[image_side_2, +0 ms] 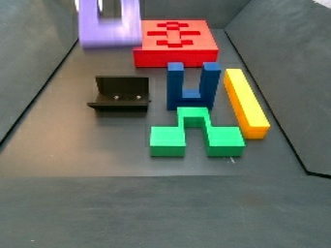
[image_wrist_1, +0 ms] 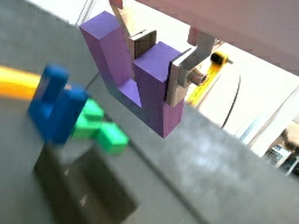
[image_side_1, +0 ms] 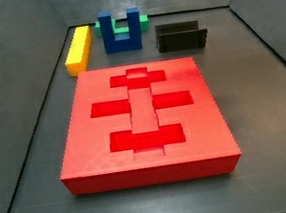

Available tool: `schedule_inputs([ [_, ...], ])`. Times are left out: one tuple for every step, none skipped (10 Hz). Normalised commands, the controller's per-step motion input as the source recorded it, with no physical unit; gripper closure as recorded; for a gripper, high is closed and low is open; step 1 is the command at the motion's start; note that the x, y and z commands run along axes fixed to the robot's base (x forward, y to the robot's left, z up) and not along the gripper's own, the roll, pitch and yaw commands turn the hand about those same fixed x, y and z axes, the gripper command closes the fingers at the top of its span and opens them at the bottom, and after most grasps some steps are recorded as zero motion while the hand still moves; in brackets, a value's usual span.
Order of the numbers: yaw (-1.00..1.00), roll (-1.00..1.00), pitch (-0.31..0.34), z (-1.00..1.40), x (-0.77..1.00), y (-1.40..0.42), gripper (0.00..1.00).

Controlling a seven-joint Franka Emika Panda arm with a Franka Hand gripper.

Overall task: Pick up the purple object. Move up. Place the purple object on the fixture. Regrasp the purple object. Move to above the board. Insert the purple object.
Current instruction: Move to above the board.

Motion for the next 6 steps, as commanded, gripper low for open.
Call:
schedule_inputs([
  [-0.03,-0.01,0.034,1.40,-0.01,-0.02,1.00],
  [-0.03,-0.01,0.062,0.74,0.02,-0.01,1.00],
  [-0.02,0.00,0.087,0.39,0.04,-0.02,1.00],
  [-0.01,0.00,0.105,0.23,0.05,-0.02,1.00],
  [0.01,0.00,0.110,0.18,0.05,-0.02,1.00],
  [-0.13,-1.00,0.009,0.27,-1.25,-1.40,1.00],
])
